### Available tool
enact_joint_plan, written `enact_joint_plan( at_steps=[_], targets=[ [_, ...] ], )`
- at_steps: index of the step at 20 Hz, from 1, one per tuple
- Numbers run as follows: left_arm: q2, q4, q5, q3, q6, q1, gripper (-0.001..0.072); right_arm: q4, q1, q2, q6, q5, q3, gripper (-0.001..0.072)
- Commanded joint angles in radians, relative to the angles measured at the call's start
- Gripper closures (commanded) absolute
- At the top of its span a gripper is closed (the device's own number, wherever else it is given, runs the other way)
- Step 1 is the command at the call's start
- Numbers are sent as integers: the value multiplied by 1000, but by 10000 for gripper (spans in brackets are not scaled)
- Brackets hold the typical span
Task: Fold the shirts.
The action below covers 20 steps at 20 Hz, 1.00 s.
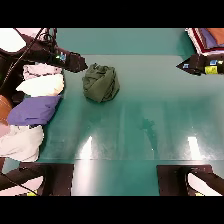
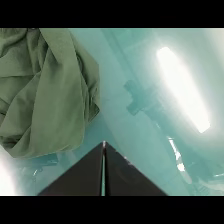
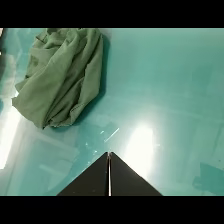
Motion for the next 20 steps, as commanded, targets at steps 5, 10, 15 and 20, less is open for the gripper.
enact_joint_plan(
  at_steps=[5, 10, 15, 20],
  targets=[
    [-2, 0, 0, 0, 0, 0, 680, 0, 0, -6, 0, -8, -2, 689],
    [-2, 0, 0, 0, 0, 0, 680, 0, 0, -6, 0, -8, -2, 689],
    [-3, -5, 116, 0, -6, 0, 680, 1, 0, -6, 0, -15, -2, 689],
    [-57, -14, 178, -2, -6, 0, 159, 1, 0, -6, 0, -55, -2, 689]
  ],
)
